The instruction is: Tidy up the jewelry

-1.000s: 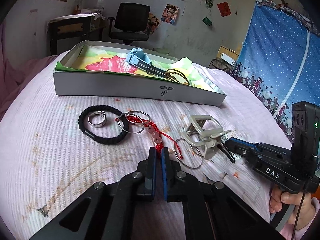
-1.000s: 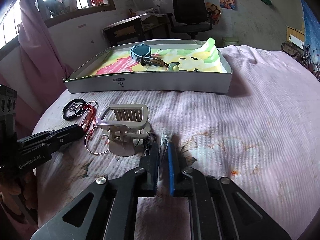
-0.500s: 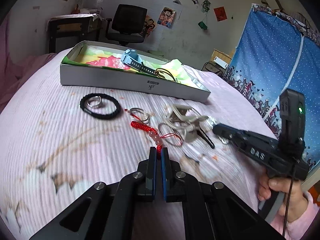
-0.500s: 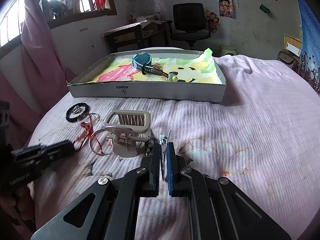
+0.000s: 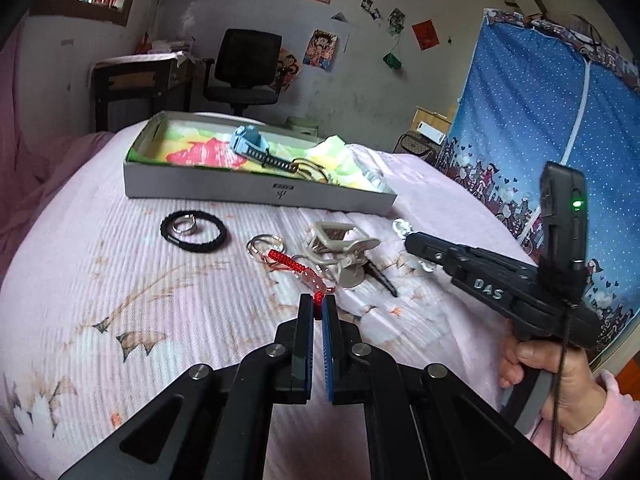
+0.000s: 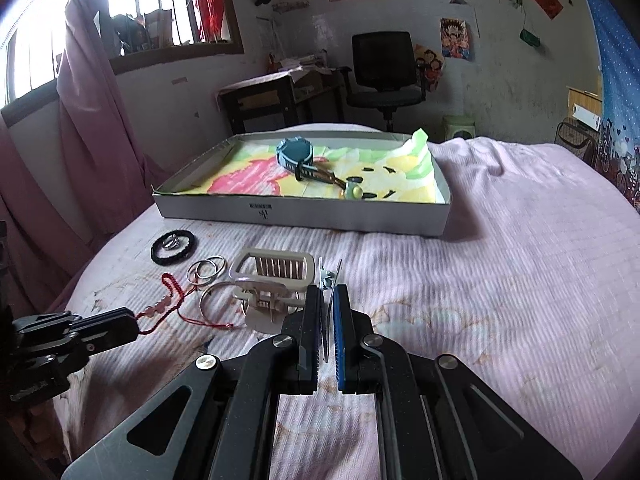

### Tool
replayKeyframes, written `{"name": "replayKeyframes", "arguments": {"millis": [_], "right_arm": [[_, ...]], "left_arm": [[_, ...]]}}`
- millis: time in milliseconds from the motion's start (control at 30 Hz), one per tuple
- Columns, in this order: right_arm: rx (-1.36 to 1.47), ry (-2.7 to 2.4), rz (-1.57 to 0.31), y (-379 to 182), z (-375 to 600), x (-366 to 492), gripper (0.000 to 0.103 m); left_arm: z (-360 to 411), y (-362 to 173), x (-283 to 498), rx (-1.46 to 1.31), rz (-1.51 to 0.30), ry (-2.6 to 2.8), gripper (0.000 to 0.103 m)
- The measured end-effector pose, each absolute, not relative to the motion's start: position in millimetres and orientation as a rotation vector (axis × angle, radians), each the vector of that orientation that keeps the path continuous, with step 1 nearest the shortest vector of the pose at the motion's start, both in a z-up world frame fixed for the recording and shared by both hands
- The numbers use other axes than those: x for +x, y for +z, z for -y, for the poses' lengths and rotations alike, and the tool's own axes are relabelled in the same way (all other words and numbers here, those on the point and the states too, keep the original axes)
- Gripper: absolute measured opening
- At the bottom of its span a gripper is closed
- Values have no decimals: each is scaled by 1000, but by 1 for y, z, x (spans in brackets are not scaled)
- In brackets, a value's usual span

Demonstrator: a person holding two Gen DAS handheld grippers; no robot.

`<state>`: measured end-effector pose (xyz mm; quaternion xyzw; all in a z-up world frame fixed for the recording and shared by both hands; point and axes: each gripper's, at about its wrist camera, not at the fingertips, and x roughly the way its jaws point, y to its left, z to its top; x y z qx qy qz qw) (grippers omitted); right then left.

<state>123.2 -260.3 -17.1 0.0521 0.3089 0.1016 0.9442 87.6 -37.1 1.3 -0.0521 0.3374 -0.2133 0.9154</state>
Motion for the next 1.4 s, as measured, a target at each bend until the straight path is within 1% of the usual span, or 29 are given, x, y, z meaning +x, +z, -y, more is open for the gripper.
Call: {"name": "replayKeyframes", "arguments": {"millis": [433, 700, 1033, 1233, 1400], "right_arm": [[104, 205, -533, -5, 260, 116, 6], [108, 214, -446, 15, 263, 135, 6], [93, 219, -452, 25, 261, 201, 6], [114, 216, -497, 17, 261, 233, 6], [126, 224, -552, 2, 257, 255, 6]], "left_arm": [[24, 33, 69, -147, -534, -432, 4], [27, 53, 100, -136, -467, -385, 4], [32, 60, 179, -109, -478, -331, 4], [34, 54, 220, -136, -518, -316, 4], [44, 37, 243, -130, -586, -311, 4]]}}
